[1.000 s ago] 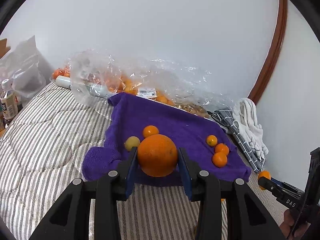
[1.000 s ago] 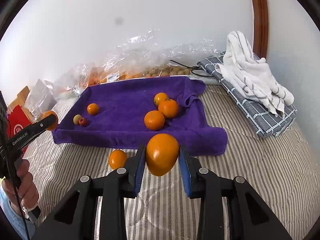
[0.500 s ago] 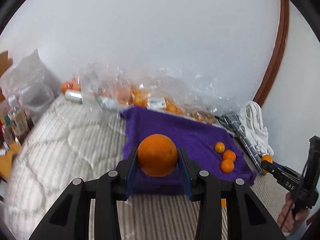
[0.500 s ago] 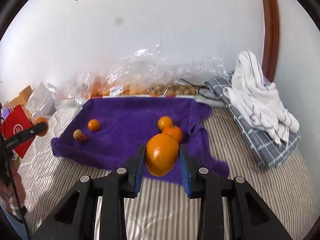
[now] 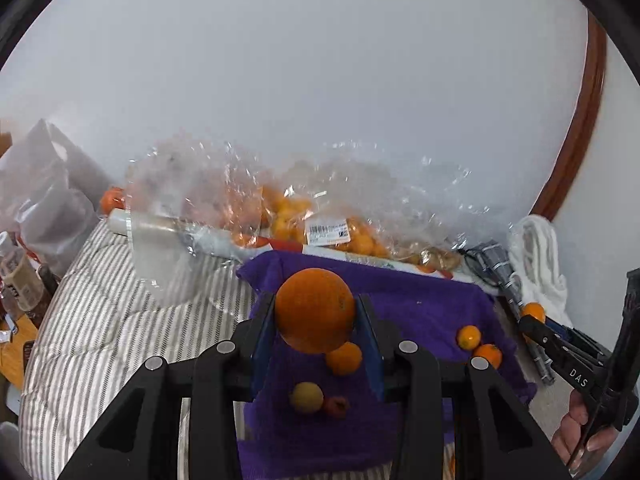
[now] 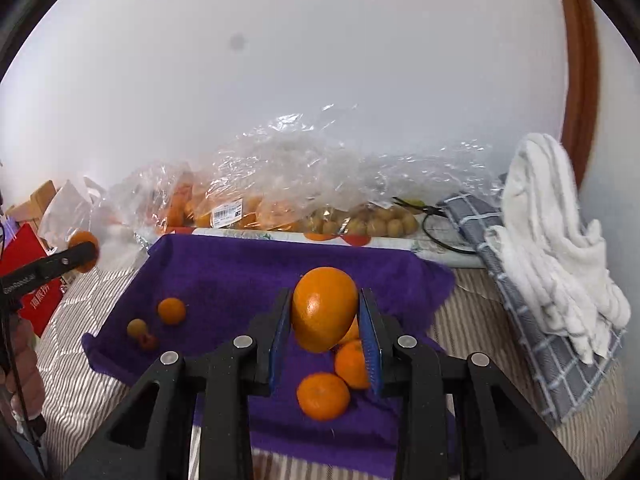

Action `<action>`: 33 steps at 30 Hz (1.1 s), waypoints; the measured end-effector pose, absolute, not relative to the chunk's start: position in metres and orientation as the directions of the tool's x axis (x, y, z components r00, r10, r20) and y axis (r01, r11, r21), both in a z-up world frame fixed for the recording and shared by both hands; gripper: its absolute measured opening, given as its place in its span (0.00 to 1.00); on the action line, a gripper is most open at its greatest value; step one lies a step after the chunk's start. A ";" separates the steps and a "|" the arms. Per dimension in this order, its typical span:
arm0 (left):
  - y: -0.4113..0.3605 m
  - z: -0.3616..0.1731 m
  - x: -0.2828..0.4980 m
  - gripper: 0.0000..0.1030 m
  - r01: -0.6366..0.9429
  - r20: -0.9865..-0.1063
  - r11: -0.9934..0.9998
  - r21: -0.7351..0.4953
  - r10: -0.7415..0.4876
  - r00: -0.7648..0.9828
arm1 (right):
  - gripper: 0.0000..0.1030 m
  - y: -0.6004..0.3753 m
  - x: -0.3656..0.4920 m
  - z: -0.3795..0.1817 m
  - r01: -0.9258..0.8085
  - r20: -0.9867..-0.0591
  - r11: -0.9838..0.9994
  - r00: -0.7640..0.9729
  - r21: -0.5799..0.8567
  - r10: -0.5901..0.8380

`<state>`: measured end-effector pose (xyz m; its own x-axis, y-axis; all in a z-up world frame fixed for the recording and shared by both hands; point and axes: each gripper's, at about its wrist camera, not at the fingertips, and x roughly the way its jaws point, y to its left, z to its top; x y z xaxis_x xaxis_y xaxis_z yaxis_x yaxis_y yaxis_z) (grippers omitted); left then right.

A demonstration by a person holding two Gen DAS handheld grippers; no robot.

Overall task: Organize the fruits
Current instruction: 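Carry both held oranges over the towel and lower them, then open the right tool to release its orange while the left tool releases its orange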

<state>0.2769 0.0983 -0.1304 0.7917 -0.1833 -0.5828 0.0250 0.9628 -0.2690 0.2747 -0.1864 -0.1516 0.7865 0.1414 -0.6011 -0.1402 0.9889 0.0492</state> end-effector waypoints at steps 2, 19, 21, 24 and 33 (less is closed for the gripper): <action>0.091 -0.139 0.288 0.36 0.018 -0.605 0.972 -0.232 -0.159 0.780 | 0.32 -0.181 0.283 -0.159 -0.144 -0.613 0.988 0.777 0.047 0.142; 0.057 -0.183 0.339 0.36 0.003 -0.716 0.997 -0.083 -0.062 0.695 | 0.32 -0.158 0.311 -0.216 -0.182 -0.734 0.983 0.672 -0.035 0.099; 0.056 -0.185 0.339 0.36 0.004 -0.719 0.996 -0.086 -0.064 0.692 | 0.32 -0.158 0.311 -0.217 -0.184 -0.735 0.982 0.672 -0.042 0.094; 0.054 -0.189 0.341 0.36 0.007 -0.731 0.997 -0.076 -0.061 0.680 | 0.32 -0.157 0.310 -0.220 -0.187 -0.735 0.981 0.671 -0.044 0.095; 0.052 -0.191 0.342 0.36 0.006 -0.735 0.999 -0.052 -0.042 0.676 | 0.32 -0.155 0.307 -0.223 -0.209 -0.735 0.977 0.670 -0.050 0.106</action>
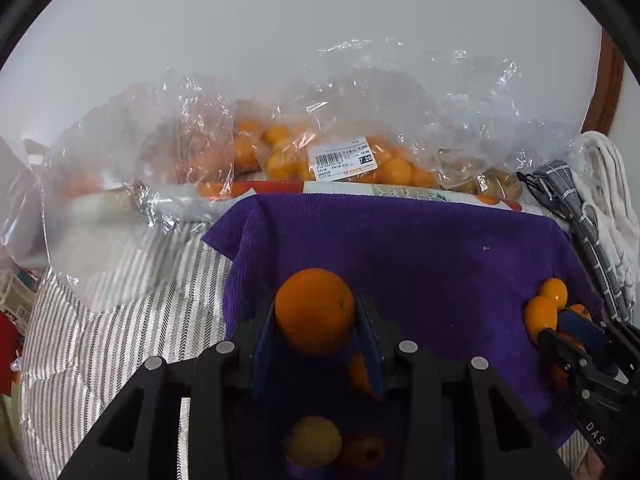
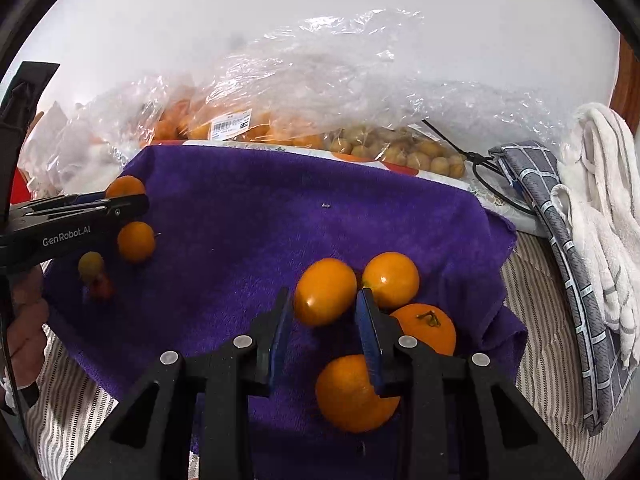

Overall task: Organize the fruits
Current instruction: 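Open the right tool to release its orange while the left tool releases its orange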

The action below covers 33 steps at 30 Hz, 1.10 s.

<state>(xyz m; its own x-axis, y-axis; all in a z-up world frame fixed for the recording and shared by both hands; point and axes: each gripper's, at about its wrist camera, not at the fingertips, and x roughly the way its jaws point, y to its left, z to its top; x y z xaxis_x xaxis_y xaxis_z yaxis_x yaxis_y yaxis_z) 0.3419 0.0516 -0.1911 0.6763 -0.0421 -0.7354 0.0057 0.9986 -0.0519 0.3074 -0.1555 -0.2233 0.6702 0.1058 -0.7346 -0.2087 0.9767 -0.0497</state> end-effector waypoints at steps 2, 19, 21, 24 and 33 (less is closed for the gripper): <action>0.050 -0.189 0.340 0.37 0.008 -0.724 0.999 -0.042 -0.036 0.688 | 0.37 -0.155 0.306 -0.222 -0.210 -0.732 0.977 0.673 -0.049 0.108; 0.060 -0.156 0.204 0.51 0.034 -0.641 0.998 -0.054 -0.060 0.766 | 0.49 -0.166 0.210 -0.180 -0.177 -0.656 0.984 0.745 -0.015 0.124; 0.062 -0.167 0.186 0.51 0.053 -0.662 0.996 -0.077 -0.091 0.744 | 0.52 -0.165 0.195 -0.191 -0.196 -0.677 0.981 0.721 0.003 0.146; 0.063 -0.181 0.165 0.51 0.058 -0.677 0.997 -0.059 -0.083 0.732 | 0.52 -0.162 0.178 -0.211 -0.214 -0.721 0.977 0.674 0.017 0.160; 0.074 -0.201 0.155 0.50 0.023 -0.689 0.995 -0.101 -0.086 0.720 | 0.50 -0.143 0.178 -0.229 -0.227 -0.753 0.973 0.633 0.042 0.180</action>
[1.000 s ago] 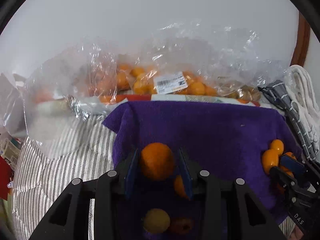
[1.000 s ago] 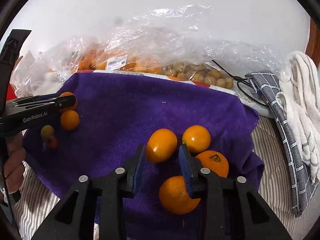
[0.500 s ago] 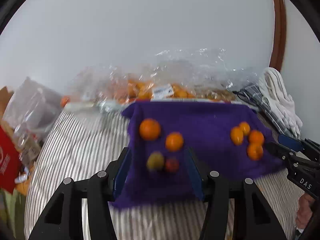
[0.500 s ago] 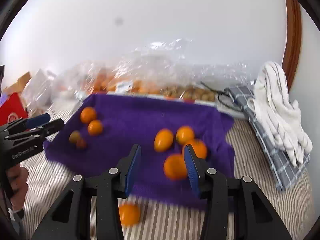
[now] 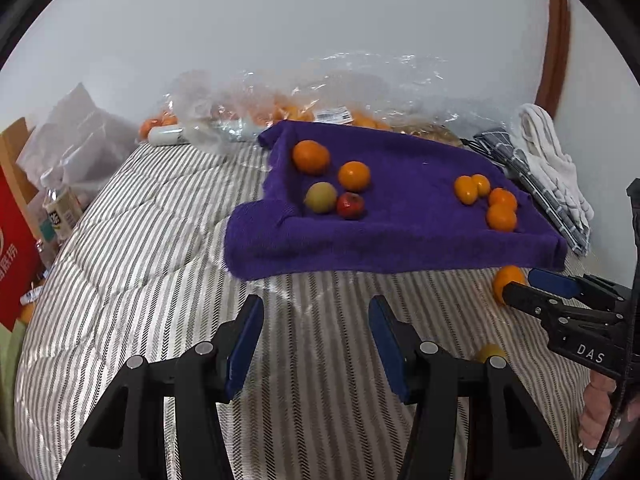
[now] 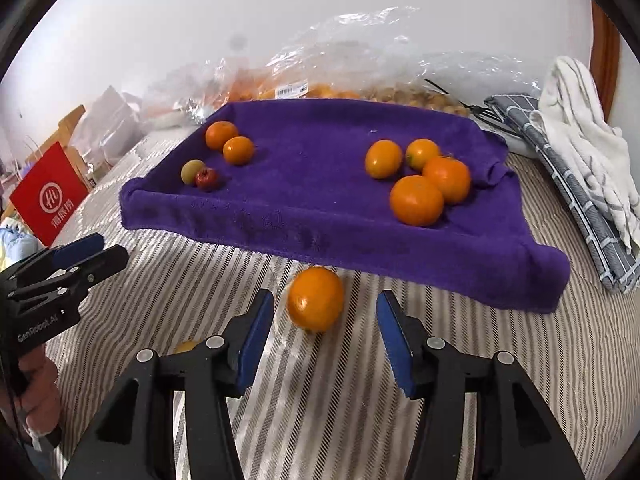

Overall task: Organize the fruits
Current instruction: 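Close the right tool on an orange beside the towel while the left tool grasps the yellow-green fruit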

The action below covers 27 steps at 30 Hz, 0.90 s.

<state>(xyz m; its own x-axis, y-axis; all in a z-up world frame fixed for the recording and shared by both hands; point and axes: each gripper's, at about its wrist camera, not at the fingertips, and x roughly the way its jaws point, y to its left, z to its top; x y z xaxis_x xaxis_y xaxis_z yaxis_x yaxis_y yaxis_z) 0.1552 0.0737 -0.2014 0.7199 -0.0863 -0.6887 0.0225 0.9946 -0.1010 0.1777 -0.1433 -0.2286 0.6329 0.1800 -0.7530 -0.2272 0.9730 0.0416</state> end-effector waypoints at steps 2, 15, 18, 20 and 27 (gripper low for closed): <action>0.077 -0.205 0.158 0.48 0.041 -0.699 0.989 -0.143 -0.130 0.703 | 0.43 -0.139 0.183 -0.233 -0.223 -0.765 0.974 0.621 0.035 0.170; 0.095 -0.219 0.160 0.46 0.034 -0.705 0.952 -0.305 -0.250 0.664 | 0.31 -0.135 0.184 -0.236 -0.237 -0.766 0.972 0.625 -0.001 0.151; 0.093 -0.219 0.159 0.46 0.030 -0.707 0.953 -0.300 -0.243 0.664 | 0.31 -0.143 0.178 -0.232 -0.214 -0.757 0.977 0.641 -0.019 0.126; 0.090 -0.219 0.160 0.46 0.031 -0.712 0.958 -0.284 -0.233 0.662 | 0.31 -0.149 0.174 -0.230 -0.199 -0.751 0.979 0.652 -0.039 0.102; 0.091 -0.218 0.161 0.46 0.044 -0.719 0.958 -0.284 -0.243 0.652 | 0.31 -0.180 0.162 -0.233 -0.145 -0.756 0.987 0.653 -0.076 0.038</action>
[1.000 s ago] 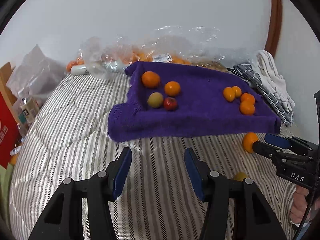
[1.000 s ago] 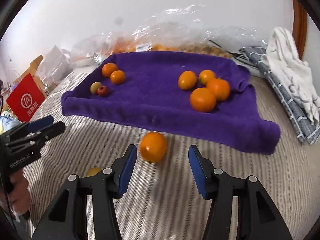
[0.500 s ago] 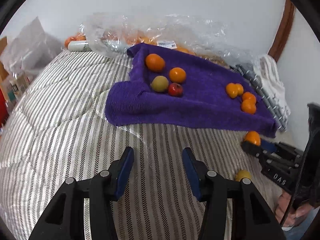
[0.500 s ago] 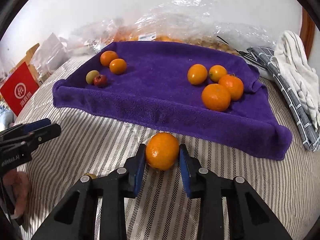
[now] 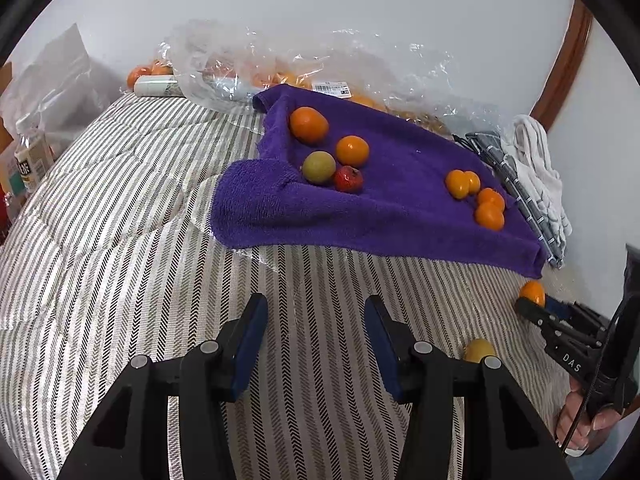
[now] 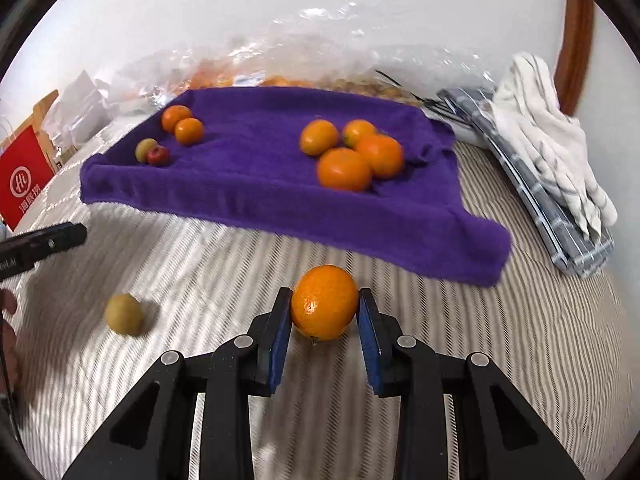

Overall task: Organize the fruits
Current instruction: 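Close the right tool on an orange beside the towel while the left tool grasps the yellow-green fruit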

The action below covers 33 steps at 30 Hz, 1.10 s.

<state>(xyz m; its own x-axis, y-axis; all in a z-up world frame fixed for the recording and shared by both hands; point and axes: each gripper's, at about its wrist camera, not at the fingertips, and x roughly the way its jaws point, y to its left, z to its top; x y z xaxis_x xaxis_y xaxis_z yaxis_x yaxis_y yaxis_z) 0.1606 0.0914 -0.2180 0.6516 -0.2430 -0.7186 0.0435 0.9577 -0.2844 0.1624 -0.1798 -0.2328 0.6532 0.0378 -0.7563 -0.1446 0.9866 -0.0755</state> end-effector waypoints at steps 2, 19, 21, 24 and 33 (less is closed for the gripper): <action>0.093 -0.218 0.160 0.46 0.039 -0.713 0.953 -0.302 -0.253 0.653 | 0.31 -0.189 0.162 -0.234 -0.123 -0.760 0.989 0.650 -0.077 0.021; -0.013 -0.210 0.136 0.32 0.267 -0.755 0.938 -0.221 -0.338 0.563 | 0.31 -0.236 0.145 -0.229 -0.065 -0.737 0.997 0.675 -0.037 0.017; -0.015 -0.215 0.138 0.26 0.259 -0.759 0.940 -0.222 -0.333 0.560 | 0.31 -0.238 0.145 -0.228 -0.061 -0.737 0.998 0.676 -0.024 0.024; -0.016 -0.213 0.138 0.24 0.266 -0.755 0.942 -0.203 -0.324 0.570 | 0.31 -0.239 0.146 -0.229 -0.060 -0.740 0.998 0.672 -0.019 0.026; 0.031 -0.187 0.144 0.24 0.168 -0.697 0.981 -0.091 -0.184 0.693 | 0.31 -0.234 0.146 -0.230 -0.066 -0.745 0.997 0.666 -0.029 0.023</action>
